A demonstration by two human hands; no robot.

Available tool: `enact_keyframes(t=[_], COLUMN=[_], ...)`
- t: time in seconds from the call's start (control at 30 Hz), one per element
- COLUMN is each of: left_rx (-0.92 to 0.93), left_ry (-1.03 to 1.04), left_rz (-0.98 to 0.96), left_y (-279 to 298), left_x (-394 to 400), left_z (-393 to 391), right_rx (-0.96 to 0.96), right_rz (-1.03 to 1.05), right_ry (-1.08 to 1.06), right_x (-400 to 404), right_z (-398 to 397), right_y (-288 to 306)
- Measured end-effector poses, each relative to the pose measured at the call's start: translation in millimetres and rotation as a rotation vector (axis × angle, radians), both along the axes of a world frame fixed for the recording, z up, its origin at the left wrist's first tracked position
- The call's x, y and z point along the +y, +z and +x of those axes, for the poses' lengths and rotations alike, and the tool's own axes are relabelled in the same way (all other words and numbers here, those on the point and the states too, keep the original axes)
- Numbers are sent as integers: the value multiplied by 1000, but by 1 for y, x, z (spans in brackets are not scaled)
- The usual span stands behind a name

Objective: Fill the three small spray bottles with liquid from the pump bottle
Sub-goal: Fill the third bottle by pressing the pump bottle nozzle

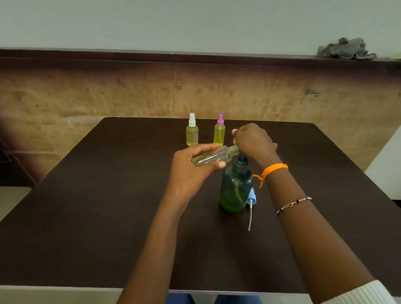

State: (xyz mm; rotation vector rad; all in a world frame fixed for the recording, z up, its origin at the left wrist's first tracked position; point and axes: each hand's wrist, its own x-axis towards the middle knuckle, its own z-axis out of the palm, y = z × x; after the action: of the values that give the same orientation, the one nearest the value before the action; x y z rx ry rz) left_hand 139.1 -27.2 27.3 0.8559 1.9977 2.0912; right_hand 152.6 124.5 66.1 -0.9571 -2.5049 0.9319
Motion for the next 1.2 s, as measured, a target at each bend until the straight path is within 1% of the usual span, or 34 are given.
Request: enact_keyframes(t=[0.07,0.17,0.23,0.3,0.47,0.53,0.6,0.7,0.8,0.97,1.07,1.2], left_rx=[13,25,17,19,34,50,58,50,61,78,80,73], left_ry=[-4,6,15,12,-5,-7,-4,-4,-8,-19,-15,-5], left_rz=[-2,-10,-12,-15,-15,-16,-13,-20,-24,-31,-30,-32], left_y=[1,-3,-5,-6,-1,-1,-4,-7,-6,0,0,-3], left_x=[0,1,1,1,0,0,0,0,0,-1,0,0], left_z=[-1,-2,-2,-3,-3,-5,-7,-7,-7,-4,-4,-3], right_rx=[-2,80,68,27,-46,-11,55,62,57,24,81,71], right_rz=[5,-112,-132,-111,38,17,-57,-114,-117,-61,-118,-122], right_ry=[9,-13,-19,-30,10,0,-38,-58,-49,-12,-45,-63], right_x=[3,7,7,6,2,2,4,4,3,1,0,-1], right_z=[-3,-5,-4,-2,-1,-3,-5,-4,0,0,-2,1], right_y=[-1,-12,-15,-12,3,1,-6,-14,-10,0,-6,-13])
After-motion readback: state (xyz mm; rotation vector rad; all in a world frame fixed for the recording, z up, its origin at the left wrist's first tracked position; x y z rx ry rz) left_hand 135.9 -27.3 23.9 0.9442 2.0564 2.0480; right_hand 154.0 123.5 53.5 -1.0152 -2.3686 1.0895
